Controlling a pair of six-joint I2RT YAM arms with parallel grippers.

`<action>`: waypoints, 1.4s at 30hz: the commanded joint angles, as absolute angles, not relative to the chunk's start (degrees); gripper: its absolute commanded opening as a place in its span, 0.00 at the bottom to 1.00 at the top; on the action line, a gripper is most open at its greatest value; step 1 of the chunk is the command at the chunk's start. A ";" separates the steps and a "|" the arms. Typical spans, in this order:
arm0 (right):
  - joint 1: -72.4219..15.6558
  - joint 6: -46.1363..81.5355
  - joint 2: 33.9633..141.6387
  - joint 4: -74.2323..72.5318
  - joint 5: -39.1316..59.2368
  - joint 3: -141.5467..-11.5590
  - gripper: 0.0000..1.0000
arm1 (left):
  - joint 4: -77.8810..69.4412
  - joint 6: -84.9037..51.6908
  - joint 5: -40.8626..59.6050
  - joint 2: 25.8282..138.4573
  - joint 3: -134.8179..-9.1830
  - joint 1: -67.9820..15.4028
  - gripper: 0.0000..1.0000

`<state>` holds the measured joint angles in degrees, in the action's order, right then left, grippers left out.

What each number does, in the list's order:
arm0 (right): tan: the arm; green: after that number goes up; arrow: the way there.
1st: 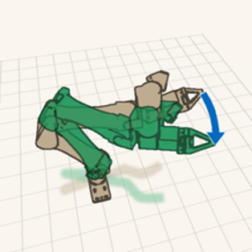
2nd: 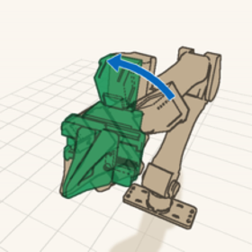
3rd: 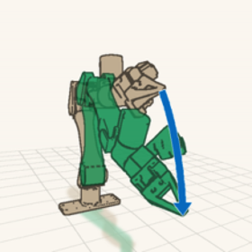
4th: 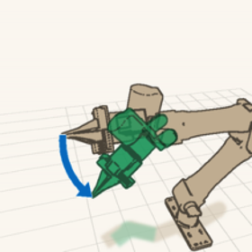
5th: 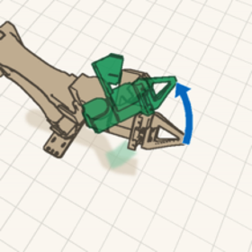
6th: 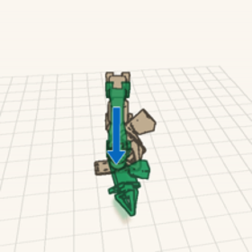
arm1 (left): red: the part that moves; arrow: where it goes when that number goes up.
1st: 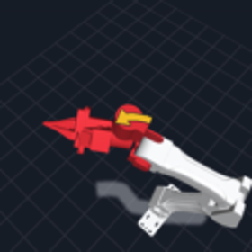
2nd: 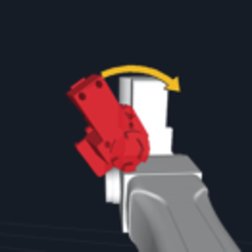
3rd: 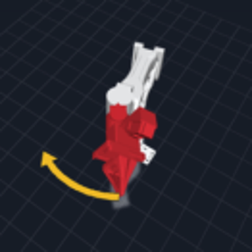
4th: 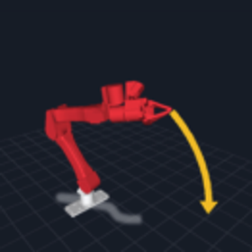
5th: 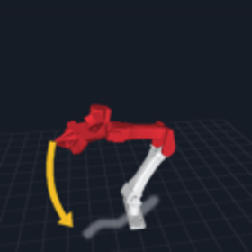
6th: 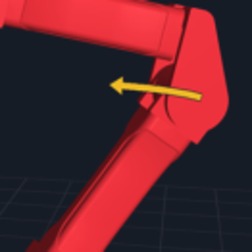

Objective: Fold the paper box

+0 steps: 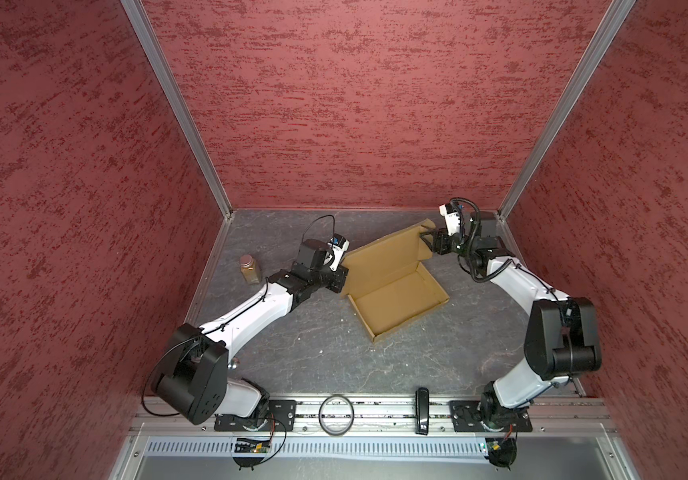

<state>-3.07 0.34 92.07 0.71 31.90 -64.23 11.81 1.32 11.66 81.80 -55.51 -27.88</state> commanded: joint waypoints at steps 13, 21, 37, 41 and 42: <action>-0.42 0.77 77.96 1.85 31.20 -56.70 0.64 | 8.70 15.61 22.81 85.15 -59.90 -20.59 0.00; -0.17 1.35 74.32 4.46 29.85 -55.84 0.64 | 8.84 20.30 28.43 87.47 -60.82 -18.50 0.00; 1.12 -3.89 82.95 3.15 30.85 -58.39 0.65 | 10.23 22.80 33.99 90.70 -63.07 -15.65 0.00; 1.41 -5.19 86.76 0.75 33.09 -59.29 0.65 | 10.13 22.80 34.85 91.15 -63.33 -15.47 0.00; 1.41 -5.80 87.59 0.43 33.71 -59.73 0.65 | 10.18 22.83 34.98 91.29 -63.45 -15.40 0.00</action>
